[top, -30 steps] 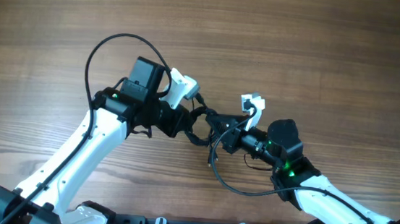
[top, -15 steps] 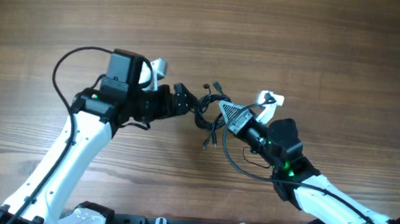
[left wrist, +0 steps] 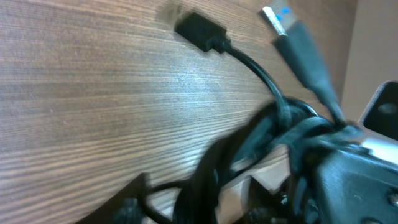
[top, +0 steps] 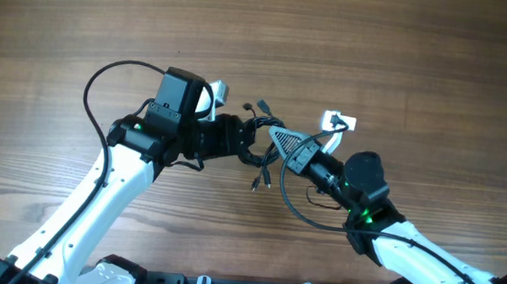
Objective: Untangle cables
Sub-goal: 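Grasp a cable strand with the right gripper beside the left gripper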
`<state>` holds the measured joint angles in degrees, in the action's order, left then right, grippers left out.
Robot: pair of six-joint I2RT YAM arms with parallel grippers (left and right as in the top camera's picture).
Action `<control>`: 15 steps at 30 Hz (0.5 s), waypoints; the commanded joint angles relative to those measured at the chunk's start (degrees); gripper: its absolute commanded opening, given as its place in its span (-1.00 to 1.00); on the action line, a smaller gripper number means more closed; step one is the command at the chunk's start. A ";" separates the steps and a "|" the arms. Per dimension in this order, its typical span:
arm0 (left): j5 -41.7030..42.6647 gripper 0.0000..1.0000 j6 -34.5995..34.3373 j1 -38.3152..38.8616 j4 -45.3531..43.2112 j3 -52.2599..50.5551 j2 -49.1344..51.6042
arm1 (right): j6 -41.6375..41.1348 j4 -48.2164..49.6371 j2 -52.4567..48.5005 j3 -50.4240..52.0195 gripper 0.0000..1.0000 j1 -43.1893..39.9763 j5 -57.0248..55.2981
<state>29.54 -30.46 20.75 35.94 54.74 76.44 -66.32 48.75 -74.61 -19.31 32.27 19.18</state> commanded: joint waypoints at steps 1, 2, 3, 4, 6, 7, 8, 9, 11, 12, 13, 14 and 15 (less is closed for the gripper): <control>-0.68 -0.48 -0.02 0.04 -0.26 0.66 0.50 | 2.05 2.12 -0.24 -0.83 -0.91 -0.02 4.02; -0.68 -0.65 -0.02 0.04 -0.26 0.66 0.50 | 2.05 2.36 -0.24 -0.83 -0.91 -0.02 4.02; -0.70 -0.90 0.02 0.04 -0.26 0.66 0.50 | 2.08 2.62 -0.24 -0.83 -0.91 -0.02 4.02; -0.70 -0.92 0.24 0.02 -0.26 0.66 0.50 | 2.10 2.71 -0.24 -0.83 -0.91 -0.02 4.04; -2.54 -0.92 2.56 0.02 -0.42 0.66 0.50 | 5.66 2.67 -0.24 -0.83 -0.78 -0.02 5.51; -5.01 -0.92 3.65 -0.04 -0.44 0.66 0.48 | 9.40 2.58 -0.24 -0.83 -0.60 -0.02 6.91; -9.77 -0.92 3.69 -0.17 -0.42 0.66 0.46 | 15.61 1.44 -0.24 -0.83 -0.39 -0.02 8.61; -13.25 -0.92 3.67 -0.44 -0.42 0.66 0.37 | 18.97 -0.20 -0.24 -0.83 -0.25 -0.02 8.63; -19.98 -0.92 3.67 -1.29 -0.44 0.66 0.28 | 25.05 -5.01 -0.24 -0.83 0.08 -0.04 6.91; -22.16 -0.92 3.67 -1.90 -0.46 0.66 0.26 | 27.71 -7.87 -0.24 -0.83 0.12 -0.04 5.84; -22.36 -0.92 3.65 -2.14 -0.63 0.66 0.26 | 28.55 -8.81 -0.24 -0.83 0.12 -0.02 5.92; -22.36 -0.92 3.34 -2.36 -1.11 0.66 0.26 | 28.83 -9.27 -0.24 -0.83 0.11 0.07 7.06; -22.34 -0.92 3.10 -2.34 -1.55 0.66 0.26 | 28.83 -9.20 -0.24 -0.83 0.11 0.15 8.44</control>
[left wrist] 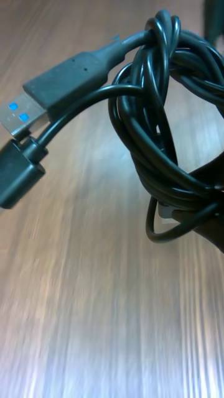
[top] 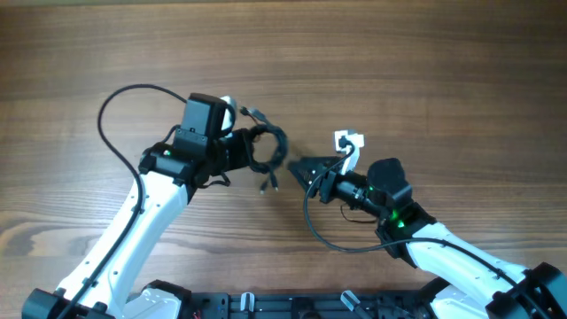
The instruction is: Untangle cables
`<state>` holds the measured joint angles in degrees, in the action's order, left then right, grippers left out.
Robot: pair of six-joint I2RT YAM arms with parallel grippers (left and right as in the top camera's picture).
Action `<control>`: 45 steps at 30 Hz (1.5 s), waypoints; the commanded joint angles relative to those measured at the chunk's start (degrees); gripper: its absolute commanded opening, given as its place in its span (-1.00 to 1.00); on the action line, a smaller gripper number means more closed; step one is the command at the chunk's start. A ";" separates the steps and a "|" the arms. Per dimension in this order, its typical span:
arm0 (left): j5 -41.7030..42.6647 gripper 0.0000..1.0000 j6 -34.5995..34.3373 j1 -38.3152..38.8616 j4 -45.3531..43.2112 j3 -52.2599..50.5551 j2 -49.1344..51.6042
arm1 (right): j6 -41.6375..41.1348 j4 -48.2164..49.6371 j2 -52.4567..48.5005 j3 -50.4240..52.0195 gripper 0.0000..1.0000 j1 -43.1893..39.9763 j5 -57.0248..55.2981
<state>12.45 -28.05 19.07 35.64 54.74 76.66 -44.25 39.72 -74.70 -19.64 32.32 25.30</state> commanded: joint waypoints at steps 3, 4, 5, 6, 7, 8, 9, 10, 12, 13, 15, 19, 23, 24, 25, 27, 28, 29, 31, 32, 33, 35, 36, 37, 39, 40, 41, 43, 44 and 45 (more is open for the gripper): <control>-5.01 -0.92 0.20 -0.55 -2.84 0.66 0.04 | 6.80 -0.17 -0.15 -0.50 0.13 1.22 3.89; -5.03 -0.92 -1.20 -0.55 -2.95 0.66 0.04 | 6.80 -0.13 -0.15 -0.50 0.13 1.81 3.23; -5.03 -0.92 -2.60 -0.55 -2.89 0.66 0.04 | 6.82 -0.09 -0.15 -0.50 0.13 2.49 1.97; -4.66 -0.92 -3.37 -0.55 -2.80 0.66 0.04 | 6.82 -0.09 -0.17 -0.50 0.13 3.34 -0.04; -4.31 -0.92 -4.13 -0.55 -2.64 0.66 0.04 | 6.82 -0.09 -0.24 -0.50 0.14 4.20 -2.03; -4.09 -0.92 -4.85 -0.55 -2.45 0.66 0.04 | 6.84 0.11 -0.46 -0.52 0.15 5.25 -4.13; -4.11 -0.92 -5.75 -0.55 -2.29 0.66 0.04 | 7.23 0.52 -0.68 -0.52 0.17 6.67 -6.08; -3.96 -0.92 -5.90 -0.55 -2.27 0.66 0.04 | 8.35 1.09 -0.87 -0.57 0.17 8.20 -7.43; -3.65 -0.92 -5.92 -0.55 -2.21 0.66 0.04 | 8.50 1.36 -0.96 -0.57 0.19 10.21 -10.47; -2.86 -0.92 -5.90 -0.55 -2.21 0.66 0.04 | 8.74 1.38 -0.96 -0.57 0.20 10.95 -12.22; -0.61 -0.92 -5.90 -0.55 -2.23 0.66 0.04 | 10.51 1.40 -0.96 -0.57 0.23 12.20 -16.00; 0.63 -0.92 -5.90 -0.24 -2.23 0.66 0.04 | 11.28 2.45 -0.96 -0.57 0.26 12.48 -16.76; 0.61 -0.92 -5.92 2.16 -2.27 0.66 0.04 | 11.23 2.69 -0.98 -0.61 0.25 12.90 -16.37; 0.59 -0.92 -5.92 2.82 -2.36 0.66 0.04 | 11.23 2.67 -0.98 -0.61 0.24 12.90 -16.37; 0.59 -0.92 -6.10 3.54 -2.73 0.66 0.04 | 11.21 2.67 -0.98 -0.61 0.23 12.90 -16.35; 0.55 -0.92 -9.27 4.66 -3.91 0.66 0.04 | 11.06 2.69 -1.49 -0.61 0.12 12.90 -16.35; 0.52 -0.92 -10.01 4.85 -4.24 0.66 0.04 | 11.06 2.67 -1.75 -0.61 0.03 12.90 -16.35; 0.55 -0.92 -10.19 4.90 -4.52 0.66 0.04 | 11.04 2.67 -2.05 -0.61 -0.12 12.90 -16.35; 0.52 -0.92 -10.16 4.94 -4.81 0.66 0.04 | 8.48 2.69 -2.75 -0.61 -0.56 12.90 -16.06; 0.50 -0.92 -10.16 4.94 -4.81 0.66 0.04 | 7.67 2.78 -2.78 -0.61 -0.88 12.90 -14.29; -0.11 -0.92 -10.14 4.94 -4.79 0.66 0.04 | 7.58 2.95 -2.78 -0.61 -0.91 12.90 -12.72; -3.19 -0.92 -10.12 4.94 -4.74 0.66 0.04 | 4.98 3.02 -2.78 -0.61 -0.91 12.90 -8.04; -6.14 -0.92 -10.12 4.94 -4.59 0.66 0.04 | 3.93 2.99 -2.78 -0.61 -0.91 12.79 -5.29; -8.66 -0.92 -10.08 4.94 -4.35 0.66 0.04 | 3.34 3.02 -2.78 -0.61 -0.91 12.79 -4.00; -14.78 -0.92 -9.88 4.94 -3.43 0.66 0.04 | -0.20 3.19 -2.67 -0.61 -0.91 12.66 -0.63; -16.06 -0.92 -9.86 4.94 -3.15 0.66 0.04 | -2.27 3.37 -2.67 -0.61 -0.92 12.66 -0.28; -16.44 -0.92 -9.73 4.94 -2.97 0.66 0.04 | -4.37 4.17 -2.67 -0.61 -0.91 12.55 0.20; -16.39 -0.92 -9.73 5.11 -2.64 0.66 0.04 | -8.59 7.74 -2.67 -0.61 -0.91 11.78 1.31; -16.39 -0.92 -9.75 5.40 -2.56 0.66 0.04 | -10.47 9.94 -2.67 -0.61 -0.91 11.37 1.25; -16.39 -0.92 -9.75 5.84 -2.49 0.66 0.04 | -11.85 11.67 -2.67 -0.61 -0.91 10.93 1.05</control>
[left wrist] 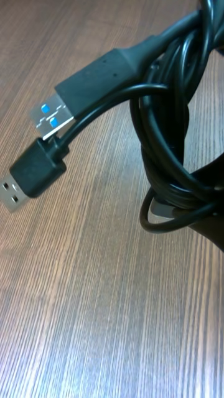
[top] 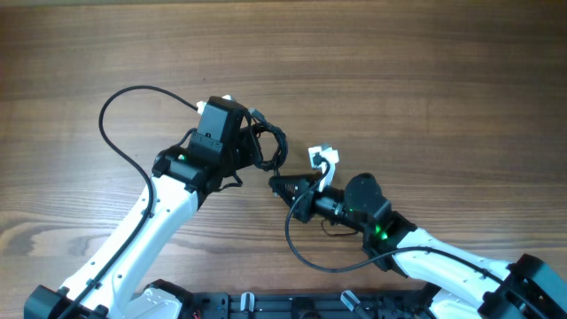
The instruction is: Untangle cables
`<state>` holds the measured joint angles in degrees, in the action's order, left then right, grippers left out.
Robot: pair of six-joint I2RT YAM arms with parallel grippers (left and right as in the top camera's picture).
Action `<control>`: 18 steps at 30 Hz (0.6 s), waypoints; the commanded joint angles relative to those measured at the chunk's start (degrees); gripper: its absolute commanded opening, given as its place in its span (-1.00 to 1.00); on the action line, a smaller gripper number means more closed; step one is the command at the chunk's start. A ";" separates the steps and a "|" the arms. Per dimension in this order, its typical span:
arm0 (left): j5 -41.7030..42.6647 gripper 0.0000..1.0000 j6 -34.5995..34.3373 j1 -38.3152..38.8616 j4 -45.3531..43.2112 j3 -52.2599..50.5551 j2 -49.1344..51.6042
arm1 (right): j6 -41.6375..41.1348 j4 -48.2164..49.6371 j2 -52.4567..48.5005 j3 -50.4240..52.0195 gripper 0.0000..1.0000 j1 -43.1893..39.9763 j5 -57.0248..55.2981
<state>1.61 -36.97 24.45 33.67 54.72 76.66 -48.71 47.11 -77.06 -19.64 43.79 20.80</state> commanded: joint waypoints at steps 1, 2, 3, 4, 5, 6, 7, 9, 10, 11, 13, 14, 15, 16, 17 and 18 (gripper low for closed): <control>-5.55 -0.92 -0.81 0.98 -0.46 0.68 0.04 | -8.98 6.23 -0.31 -0.61 -0.91 -1.16 5.29; -5.55 -0.92 -0.83 1.66 -0.46 0.68 0.04 | -10.56 7.50 -0.31 -0.61 -0.91 -1.79 3.91; -5.55 -0.92 -0.83 2.40 -0.46 0.68 0.04 | -12.11 7.72 -0.31 -0.61 -0.91 -2.36 1.60; -5.55 -0.92 -0.83 3.04 -0.48 0.68 0.04 | -13.40 7.30 -0.31 -0.61 -0.91 -2.75 -0.81; -5.55 -0.92 -0.85 3.87 -0.48 0.68 0.04 | -14.62 6.78 -0.31 -0.61 -0.92 -2.99 -3.13; -5.53 -0.92 -0.85 4.79 -0.52 0.68 0.04 | -16.41 5.99 -0.31 -0.61 -0.91 -3.17 -6.34; -5.53 -0.92 -0.85 5.81 -0.55 0.68 0.04 | -17.44 5.68 -0.37 -0.61 -0.91 -3.17 -9.16; -5.55 -0.92 -0.85 7.61 -0.50 0.68 0.04 | -17.46 5.55 -0.37 -0.61 -0.91 -3.17 -12.11; -5.55 -0.92 -0.85 8.31 -0.48 0.68 0.04 | -17.46 5.49 -0.37 -0.61 -0.91 -3.17 -13.27; -5.55 -0.92 -0.85 8.98 -0.50 0.68 0.04 | -17.46 4.87 -0.37 -0.61 -0.91 -3.17 -15.34; -5.53 -0.92 -0.83 10.08 -0.48 0.68 0.04 | -17.59 3.78 -0.37 -0.61 -0.91 -3.17 -18.03; -5.35 -0.92 -0.83 10.67 -0.48 0.68 0.04 | -19.17 2.56 -0.37 -0.61 -0.91 -3.17 -20.37; -5.07 -0.92 -0.83 11.02 -0.50 0.68 0.04 | -20.31 1.55 -0.37 -0.61 -0.92 -3.17 -21.79; -4.76 -0.92 -0.83 11.32 -0.52 0.68 0.04 | -20.70 0.20 -0.37 -0.61 -0.91 -3.17 -23.12; -4.39 -0.92 -0.83 11.61 -0.50 0.68 0.04 | -20.68 -1.03 -0.42 -0.61 -0.91 -3.17 -24.11; -4.02 -0.92 -0.81 11.74 -0.52 0.68 0.04 | -20.70 -2.34 -0.42 -0.61 -0.91 -3.17 -25.11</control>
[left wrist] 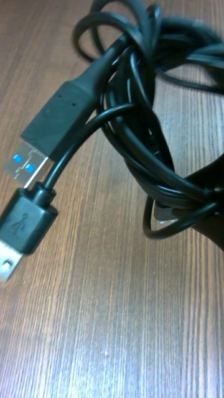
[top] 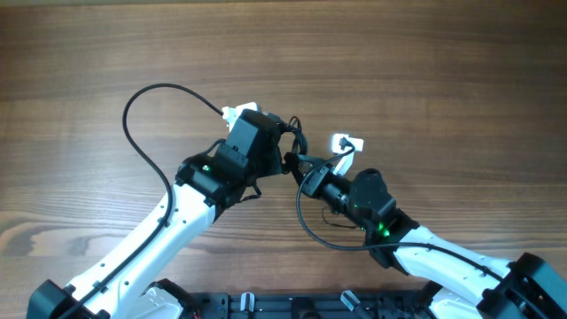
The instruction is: Untangle cables
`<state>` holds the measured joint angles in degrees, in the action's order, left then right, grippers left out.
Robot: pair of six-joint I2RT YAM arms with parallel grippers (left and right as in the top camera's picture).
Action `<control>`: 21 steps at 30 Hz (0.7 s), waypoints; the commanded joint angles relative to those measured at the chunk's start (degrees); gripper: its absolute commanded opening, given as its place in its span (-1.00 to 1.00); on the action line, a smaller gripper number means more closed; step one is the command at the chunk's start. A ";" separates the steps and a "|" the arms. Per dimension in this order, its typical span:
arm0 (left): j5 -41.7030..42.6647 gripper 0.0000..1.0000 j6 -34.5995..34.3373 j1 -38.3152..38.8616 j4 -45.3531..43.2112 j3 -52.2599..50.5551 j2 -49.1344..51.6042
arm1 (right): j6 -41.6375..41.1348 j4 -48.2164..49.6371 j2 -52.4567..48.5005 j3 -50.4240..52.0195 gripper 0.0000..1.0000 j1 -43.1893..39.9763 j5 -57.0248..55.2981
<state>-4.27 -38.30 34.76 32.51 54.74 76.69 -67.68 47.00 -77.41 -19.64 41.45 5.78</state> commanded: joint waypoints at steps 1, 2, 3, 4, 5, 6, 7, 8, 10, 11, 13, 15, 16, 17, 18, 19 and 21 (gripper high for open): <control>2.36 -0.92 0.50 1.46 0.66 0.66 0.02 | -1.73 -3.21 -0.07 -0.61 -0.91 -0.83 -11.10; 3.30 -0.92 0.55 1.46 0.66 0.66 0.02 | -1.73 -4.04 -0.07 -0.61 -0.91 -0.83 -11.87; 4.02 -0.92 0.61 1.46 0.63 0.66 0.02 | -1.73 -4.24 -0.07 -0.61 -0.92 -0.83 -12.07; 5.81 -0.92 2.19 1.49 0.42 0.66 0.02 | -1.75 -4.17 -0.07 -0.61 -0.91 -0.83 -12.07; 8.96 -0.92 5.57 1.53 -0.04 0.66 0.02 | -1.75 -4.02 -0.07 -0.61 -0.91 -0.83 -12.07; 11.85 -0.92 8.33 1.53 -0.31 0.66 0.02 | -1.73 -4.02 -0.07 -0.61 -0.91 -0.83 -12.13; 14.82 -0.92 10.91 1.53 -0.44 0.66 0.02 | -1.77 -4.02 -0.09 -0.61 -0.91 -0.83 -12.55; 17.94 -0.92 13.53 1.53 -0.39 0.66 0.02 | -1.75 -4.04 -0.09 -0.61 -0.91 -0.83 -13.53; 23.63 -0.92 17.70 1.53 -0.37 0.66 0.02 | -1.70 -4.22 -0.07 -0.61 -0.91 -0.83 -15.63; 24.85 -0.92 18.73 1.51 -0.37 0.66 0.02 | -1.55 -4.46 -0.09 -0.61 -0.91 -0.83 -16.70; 25.29 -0.92 18.84 1.51 -0.35 0.66 0.02 | -1.44 -6.80 -0.09 -0.61 -0.91 -0.83 -19.78; 25.29 -0.92 18.84 1.44 -0.59 0.66 -0.22 | -1.36 -10.29 -0.07 -0.61 -0.76 -0.83 -21.24; 25.27 -0.92 18.84 1.44 -0.92 0.68 -0.44 | -1.22 -10.80 -0.07 -0.61 -0.62 -0.83 -20.98; 25.22 -0.92 18.84 1.42 -1.29 0.68 -0.63 | -0.48 -10.54 -0.07 -0.61 -0.42 -0.83 -19.52; 24.92 -0.92 18.82 1.25 -1.62 0.68 -0.68 | 0.98 -9.86 0.09 -0.61 -0.29 -0.83 -17.92; 23.76 -0.92 18.80 0.87 -1.70 0.68 -0.70 | 3.04 -8.87 0.39 -0.61 -0.01 -0.83 -16.20; 17.22 -0.92 18.38 -1.40 -0.44 0.68 -0.74 | 9.14 -8.17 2.62 -0.61 0.99 -0.83 -13.42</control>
<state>13.76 -21.30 34.81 30.13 54.72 77.19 -66.50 38.76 -76.69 -20.05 41.89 -6.42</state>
